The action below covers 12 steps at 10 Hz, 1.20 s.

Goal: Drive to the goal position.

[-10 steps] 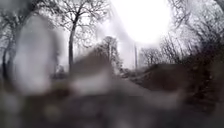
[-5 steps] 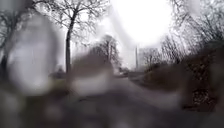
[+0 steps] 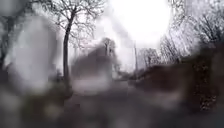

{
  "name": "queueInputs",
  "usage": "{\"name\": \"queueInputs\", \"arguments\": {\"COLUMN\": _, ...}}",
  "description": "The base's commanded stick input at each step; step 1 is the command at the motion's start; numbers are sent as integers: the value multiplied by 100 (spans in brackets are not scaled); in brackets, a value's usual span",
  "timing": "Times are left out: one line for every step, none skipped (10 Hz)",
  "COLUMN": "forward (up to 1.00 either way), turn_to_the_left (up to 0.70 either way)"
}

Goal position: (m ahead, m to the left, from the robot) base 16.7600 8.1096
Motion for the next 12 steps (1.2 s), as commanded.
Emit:
{"name": "queueInputs", "arguments": {"forward": 85, "turn_to_the_left": 0}}
{"name": "queueInputs", "arguments": {"forward": 85, "turn_to_the_left": 0}}
{"name": "queueInputs", "arguments": {"forward": 85, "turn_to_the_left": 0}}
{"name": "queueInputs", "arguments": {"forward": 85, "turn_to_the_left": 0}}
{"name": "queueInputs", "arguments": {"forward": 85, "turn_to_the_left": 0}}
{"name": "queueInputs", "arguments": {"forward": 85, "turn_to_the_left": 0}}
{"name": "queueInputs", "arguments": {"forward": 85, "turn_to_the_left": 0}}
{"name": "queueInputs", "arguments": {"forward": 85, "turn_to_the_left": 0}}
{"name": "queueInputs", "arguments": {"forward": 85, "turn_to_the_left": 0}}
{"name": "queueInputs", "arguments": {"forward": 85, "turn_to_the_left": 0}}
{"name": "queueInputs", "arguments": {"forward": 85, "turn_to_the_left": 0}}
{"name": "queueInputs", "arguments": {"forward": 85, "turn_to_the_left": 0}}
